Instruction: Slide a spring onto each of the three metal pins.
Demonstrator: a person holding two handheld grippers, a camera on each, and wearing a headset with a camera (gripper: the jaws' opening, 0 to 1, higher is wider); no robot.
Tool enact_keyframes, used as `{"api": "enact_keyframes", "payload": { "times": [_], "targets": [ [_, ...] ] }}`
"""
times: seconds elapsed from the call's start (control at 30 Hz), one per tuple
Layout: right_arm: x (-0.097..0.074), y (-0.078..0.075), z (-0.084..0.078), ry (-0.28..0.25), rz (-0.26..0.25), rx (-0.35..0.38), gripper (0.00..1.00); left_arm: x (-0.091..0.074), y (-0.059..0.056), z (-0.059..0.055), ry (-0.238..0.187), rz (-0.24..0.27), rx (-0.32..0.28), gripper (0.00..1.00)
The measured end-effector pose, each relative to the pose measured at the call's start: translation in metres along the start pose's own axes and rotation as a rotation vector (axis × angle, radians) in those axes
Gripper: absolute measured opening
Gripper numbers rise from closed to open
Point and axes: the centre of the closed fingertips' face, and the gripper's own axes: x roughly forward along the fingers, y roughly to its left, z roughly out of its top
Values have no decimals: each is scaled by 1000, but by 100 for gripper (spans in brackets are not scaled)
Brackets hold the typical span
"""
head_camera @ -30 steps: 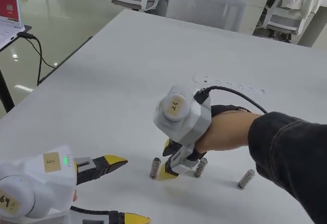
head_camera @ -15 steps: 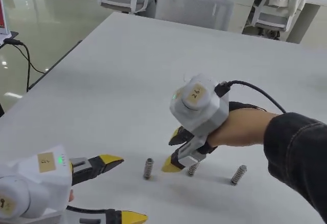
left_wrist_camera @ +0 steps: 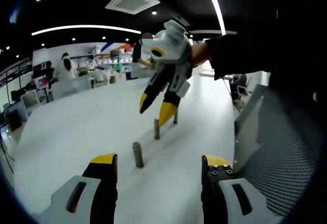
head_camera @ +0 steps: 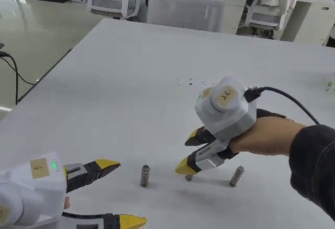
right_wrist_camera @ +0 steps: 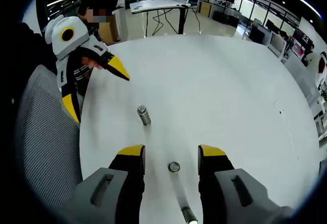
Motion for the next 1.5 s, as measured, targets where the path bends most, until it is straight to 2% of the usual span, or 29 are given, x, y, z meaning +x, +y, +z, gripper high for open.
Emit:
{"api": "enact_keyframes", "payload": {
  "times": [0.2, 0.43, 0.67, 0.97, 1.2, 1.5],
  "targets": [
    [-15, -7, -6, -51, -53, 19, 45, 1, 3, 2, 4, 2, 2, 62],
    [-31, -11, -18, -97, -96, 66, 46, 4, 3, 4, 4, 0, 3, 62],
    [-50, -14, -20, -177, -141, 111, 50, 5, 2, 4, 9, -6, 7, 62],
    [-72, -18, -39, -239, -192, 168, 56, 8, 2, 8, 7, -9, 13, 62],
    [-81, -12, -57, -273, -200, 190, 61, 10, 2, 7, 8, -6, 11, 63],
    [-81, -3, -74, -305, -200, 201, 67, 13, 1, 7, 8, -2, 5, 64]
  ]
}}
